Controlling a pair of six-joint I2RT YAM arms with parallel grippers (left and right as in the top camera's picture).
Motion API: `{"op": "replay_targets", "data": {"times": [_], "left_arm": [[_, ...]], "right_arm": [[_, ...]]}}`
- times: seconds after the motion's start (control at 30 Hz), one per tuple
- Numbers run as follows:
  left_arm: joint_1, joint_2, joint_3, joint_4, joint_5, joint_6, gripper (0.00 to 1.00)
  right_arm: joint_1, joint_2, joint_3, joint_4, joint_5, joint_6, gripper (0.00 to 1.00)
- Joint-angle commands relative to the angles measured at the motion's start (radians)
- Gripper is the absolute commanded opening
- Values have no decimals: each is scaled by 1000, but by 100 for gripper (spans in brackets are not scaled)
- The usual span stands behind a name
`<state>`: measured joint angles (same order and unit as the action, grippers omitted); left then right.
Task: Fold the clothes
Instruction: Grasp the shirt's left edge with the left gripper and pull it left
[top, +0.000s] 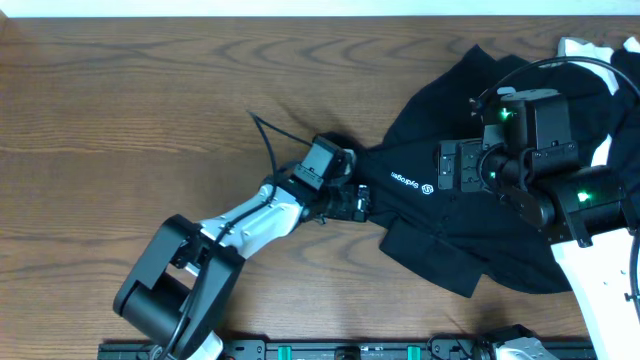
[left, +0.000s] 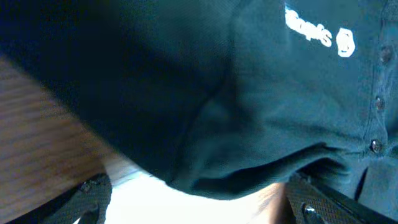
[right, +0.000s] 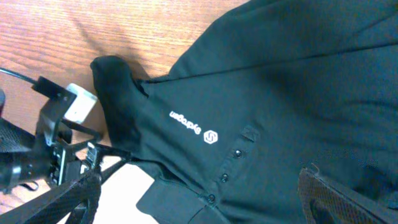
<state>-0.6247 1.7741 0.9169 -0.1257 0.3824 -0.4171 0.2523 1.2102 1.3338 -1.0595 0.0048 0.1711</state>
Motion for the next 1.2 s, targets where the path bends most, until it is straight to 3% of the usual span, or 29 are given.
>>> {"op": "replay_targets", "data": {"times": [0.0, 0.1, 0.27, 0.33, 0.57, 0.73, 0.93, 1.17], "left_arm": [[-27, 36, 17, 6, -53, -8, 86], [-40, 52, 17, 15, -86, -11, 73], [-40, 58, 17, 48, -89, -11, 32], [-39, 57, 17, 58, -93, -11, 6], [-7, 15, 17, 16, -154, 6, 6], [85, -85, 17, -15, -185, 95, 6], [282, -206, 20, -18, -305, 199, 6], [555, -225, 71, -4, -313, 211, 6]], "right_arm": [[-11, -1, 13, -7, 18, -12, 98], [-11, -2, 13, -15, 18, -12, 98], [-11, -2, 13, -30, 18, -12, 96], [-11, -2, 13, -33, 18, -12, 96], [-11, -2, 13, -56, 62, -12, 96], [-11, -2, 13, -57, 74, -12, 96], [-11, -2, 13, -57, 74, -12, 96], [-11, -2, 13, -60, 74, -12, 96]]}}
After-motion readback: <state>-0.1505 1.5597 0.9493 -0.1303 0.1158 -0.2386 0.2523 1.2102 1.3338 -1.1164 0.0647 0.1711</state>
